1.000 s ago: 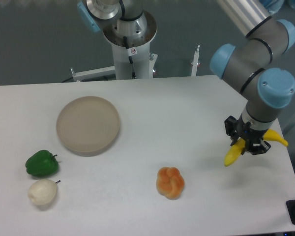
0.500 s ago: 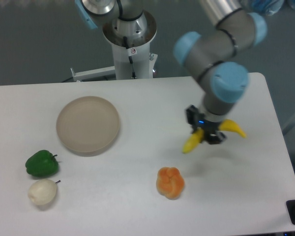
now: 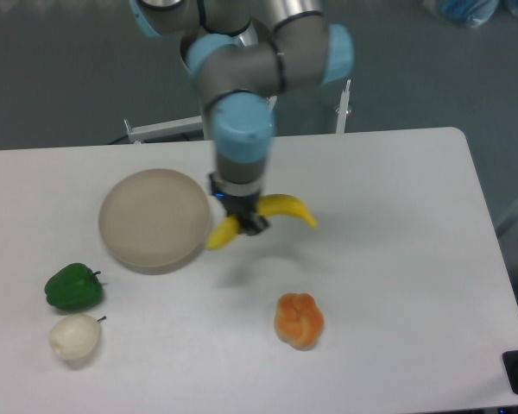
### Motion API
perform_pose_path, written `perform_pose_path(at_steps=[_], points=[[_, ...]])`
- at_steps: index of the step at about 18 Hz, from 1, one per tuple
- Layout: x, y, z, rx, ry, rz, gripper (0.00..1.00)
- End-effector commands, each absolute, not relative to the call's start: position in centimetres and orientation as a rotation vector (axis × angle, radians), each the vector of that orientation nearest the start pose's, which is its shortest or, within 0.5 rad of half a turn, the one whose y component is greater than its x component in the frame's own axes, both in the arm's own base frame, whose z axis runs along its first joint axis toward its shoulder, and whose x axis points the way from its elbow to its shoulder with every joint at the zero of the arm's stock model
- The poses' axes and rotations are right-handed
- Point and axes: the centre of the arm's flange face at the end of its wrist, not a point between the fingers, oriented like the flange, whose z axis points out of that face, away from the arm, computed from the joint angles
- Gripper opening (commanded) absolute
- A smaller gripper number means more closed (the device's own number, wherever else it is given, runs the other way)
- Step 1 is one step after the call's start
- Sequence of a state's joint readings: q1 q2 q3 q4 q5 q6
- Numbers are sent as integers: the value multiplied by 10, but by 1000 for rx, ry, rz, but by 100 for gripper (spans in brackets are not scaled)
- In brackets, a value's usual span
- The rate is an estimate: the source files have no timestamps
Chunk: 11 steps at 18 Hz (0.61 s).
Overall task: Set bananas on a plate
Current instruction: 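Carry the yellow banana over the beige plate, then lower the banana onto the plate and open the gripper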
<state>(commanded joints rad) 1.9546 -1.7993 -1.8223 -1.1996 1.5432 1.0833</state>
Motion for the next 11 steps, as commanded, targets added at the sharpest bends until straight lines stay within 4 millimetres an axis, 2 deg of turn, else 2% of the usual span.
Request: perform_pose_path(at_steps=[3, 4, 7, 11], points=[[-25, 548, 264, -3022, 1159, -191, 15], [-17, 546, 258, -3026, 1171, -202, 16], [-2, 542, 246, -3027, 1216, -226, 17], [3, 536, 236, -3021, 1218, -264, 29]])
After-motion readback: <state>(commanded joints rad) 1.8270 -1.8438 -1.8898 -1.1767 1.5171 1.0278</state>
